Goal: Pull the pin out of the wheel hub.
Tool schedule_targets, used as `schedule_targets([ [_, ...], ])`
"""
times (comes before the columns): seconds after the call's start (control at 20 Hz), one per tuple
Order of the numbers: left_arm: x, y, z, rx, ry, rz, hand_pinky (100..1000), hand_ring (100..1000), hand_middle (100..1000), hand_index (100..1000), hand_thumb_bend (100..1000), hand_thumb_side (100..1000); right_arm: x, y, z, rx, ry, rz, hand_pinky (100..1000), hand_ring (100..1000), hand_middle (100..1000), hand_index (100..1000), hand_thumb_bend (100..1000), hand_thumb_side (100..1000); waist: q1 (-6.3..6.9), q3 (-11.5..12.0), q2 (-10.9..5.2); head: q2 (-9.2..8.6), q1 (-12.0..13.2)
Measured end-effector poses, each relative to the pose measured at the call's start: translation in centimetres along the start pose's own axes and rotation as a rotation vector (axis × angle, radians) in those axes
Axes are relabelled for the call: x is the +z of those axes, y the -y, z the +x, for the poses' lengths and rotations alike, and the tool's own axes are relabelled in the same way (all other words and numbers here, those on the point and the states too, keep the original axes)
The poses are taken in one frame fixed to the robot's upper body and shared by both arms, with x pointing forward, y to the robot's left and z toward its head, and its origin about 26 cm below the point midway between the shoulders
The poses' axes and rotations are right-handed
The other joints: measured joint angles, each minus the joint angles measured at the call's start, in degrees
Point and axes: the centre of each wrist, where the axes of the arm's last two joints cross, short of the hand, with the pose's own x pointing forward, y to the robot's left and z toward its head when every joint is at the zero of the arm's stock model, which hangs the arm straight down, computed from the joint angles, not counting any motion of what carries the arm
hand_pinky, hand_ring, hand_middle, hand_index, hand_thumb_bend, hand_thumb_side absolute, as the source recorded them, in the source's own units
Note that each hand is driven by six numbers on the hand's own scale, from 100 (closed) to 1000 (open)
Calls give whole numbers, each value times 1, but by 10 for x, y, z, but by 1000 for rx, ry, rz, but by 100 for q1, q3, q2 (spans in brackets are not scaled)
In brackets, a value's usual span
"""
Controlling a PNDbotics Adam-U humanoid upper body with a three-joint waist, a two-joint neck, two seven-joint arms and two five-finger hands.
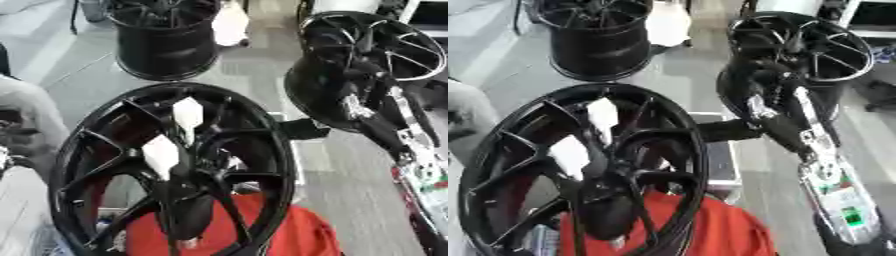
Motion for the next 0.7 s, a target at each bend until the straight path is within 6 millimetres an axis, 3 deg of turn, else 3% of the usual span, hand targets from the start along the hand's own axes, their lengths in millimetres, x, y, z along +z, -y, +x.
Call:
schedule_targets([
  [0.4, 1, 0, 0, -1, 0, -8, 535, 595, 622, 794, 100, 721, -50, 13, 45, 162, 127, 209, 694, 717, 820, 929, 117, 387, -11, 45, -45, 2, -1],
  [0.7, 1, 2, -1, 0, 1, -21, 534, 595, 622, 794, 100, 720, -89, 4, 86, 286, 222, 489, 728, 779, 854, 941, 143, 373, -24, 82, -78, 8, -5],
])
